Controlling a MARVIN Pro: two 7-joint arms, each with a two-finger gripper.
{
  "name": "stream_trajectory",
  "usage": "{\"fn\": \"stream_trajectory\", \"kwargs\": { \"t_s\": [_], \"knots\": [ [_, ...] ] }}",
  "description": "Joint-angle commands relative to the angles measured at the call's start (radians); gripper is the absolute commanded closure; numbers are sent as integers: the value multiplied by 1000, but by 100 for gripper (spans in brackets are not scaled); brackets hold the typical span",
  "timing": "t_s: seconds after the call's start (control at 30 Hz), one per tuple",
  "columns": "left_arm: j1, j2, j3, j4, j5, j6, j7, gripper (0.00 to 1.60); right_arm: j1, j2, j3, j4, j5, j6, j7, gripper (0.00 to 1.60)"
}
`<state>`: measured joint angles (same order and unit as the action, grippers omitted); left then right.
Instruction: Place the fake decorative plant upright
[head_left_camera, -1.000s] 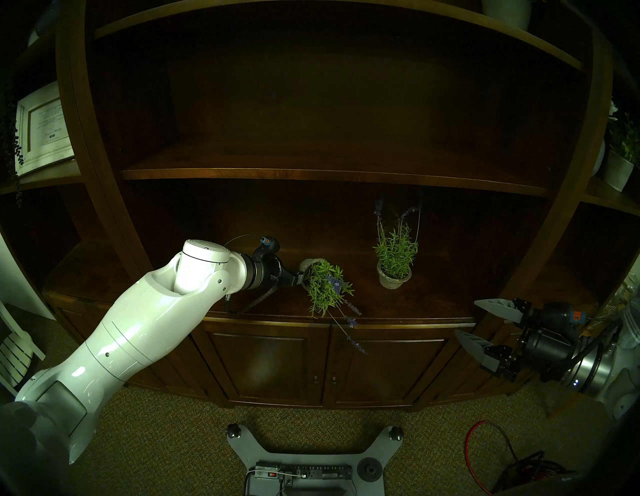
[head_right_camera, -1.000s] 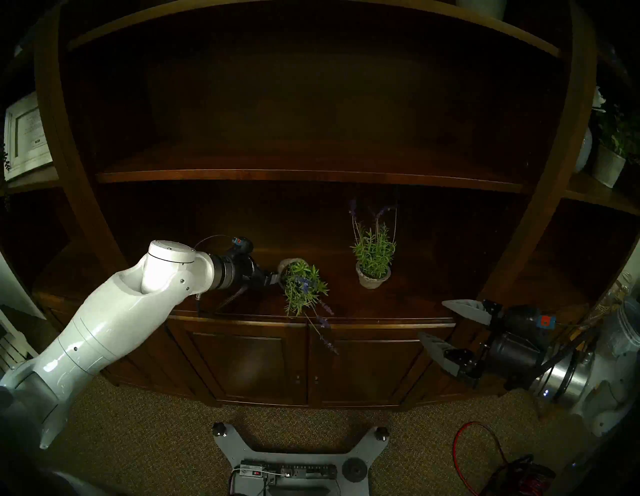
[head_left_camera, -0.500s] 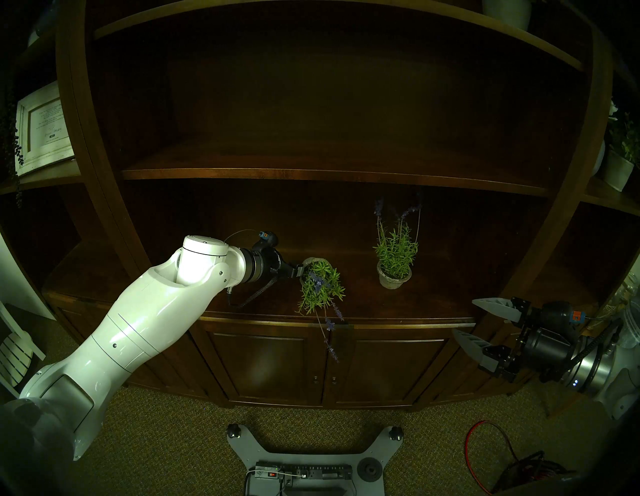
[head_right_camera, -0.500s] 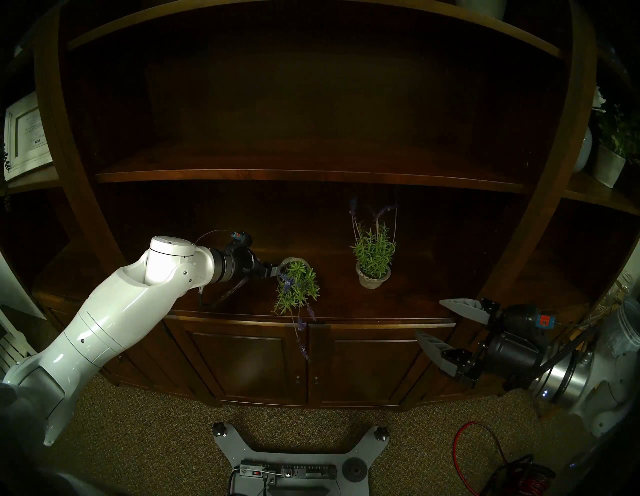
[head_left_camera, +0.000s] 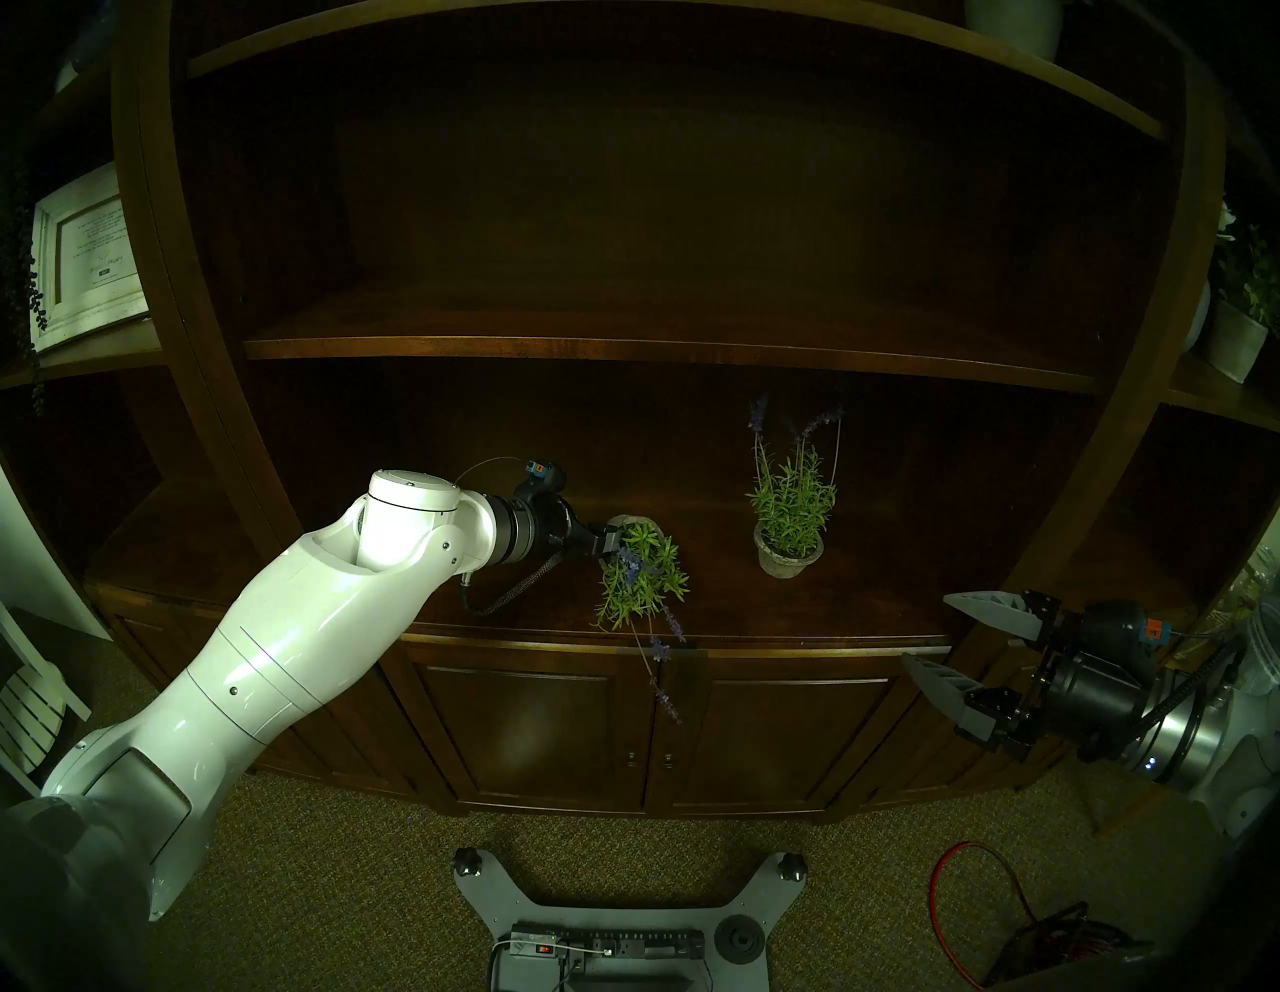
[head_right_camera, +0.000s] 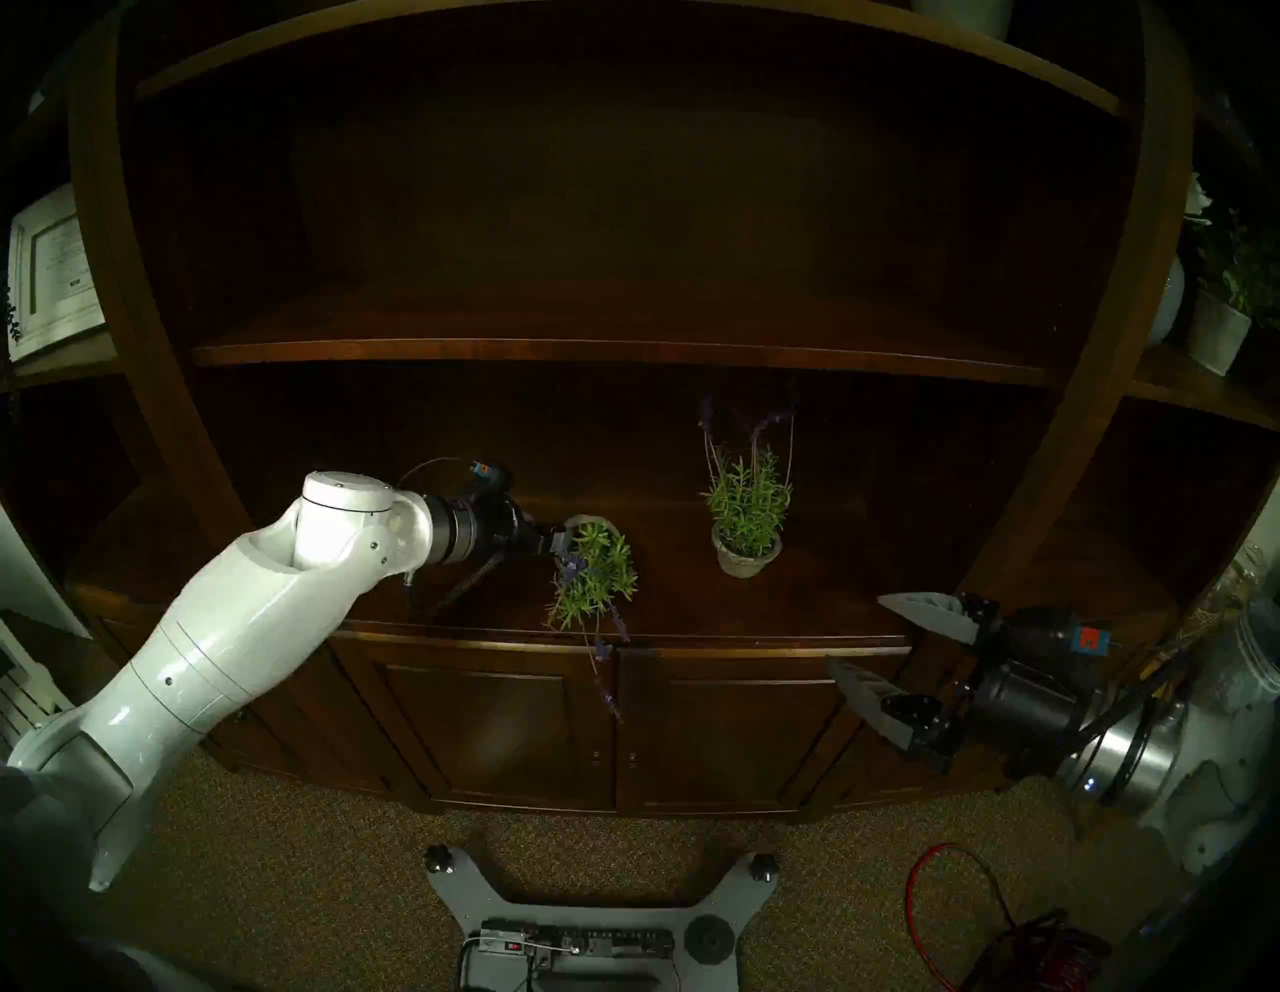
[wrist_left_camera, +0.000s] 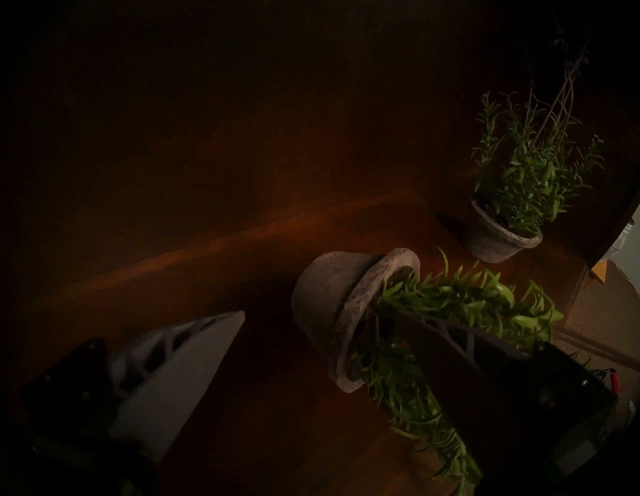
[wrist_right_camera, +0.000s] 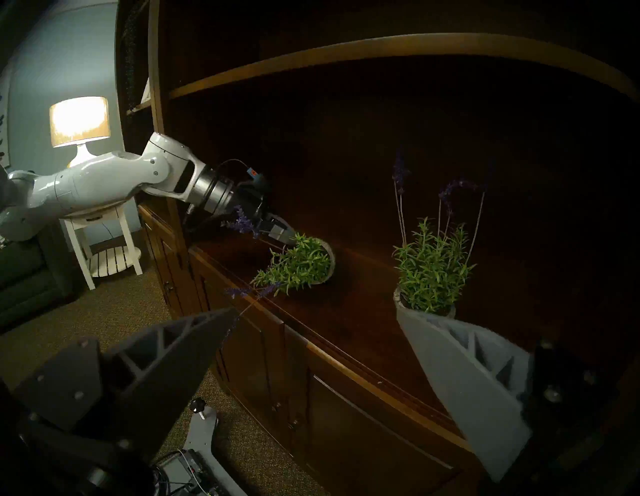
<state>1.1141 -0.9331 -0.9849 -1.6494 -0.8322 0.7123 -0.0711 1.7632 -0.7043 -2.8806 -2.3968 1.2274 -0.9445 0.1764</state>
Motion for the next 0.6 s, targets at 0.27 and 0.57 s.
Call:
{"fn": "stream_trajectory", "kwargs": {
  "t_s": [0.27, 0.57],
  "knots": [
    [-45, -34, 12, -8, 47, -21, 2, 0, 6, -25, 1, 7, 31, -15, 21, 0],
    [-47, -51, 9, 19, 60, -28, -4, 0, 3, -30, 1, 12, 52, -15, 41, 0]
  ]
}}
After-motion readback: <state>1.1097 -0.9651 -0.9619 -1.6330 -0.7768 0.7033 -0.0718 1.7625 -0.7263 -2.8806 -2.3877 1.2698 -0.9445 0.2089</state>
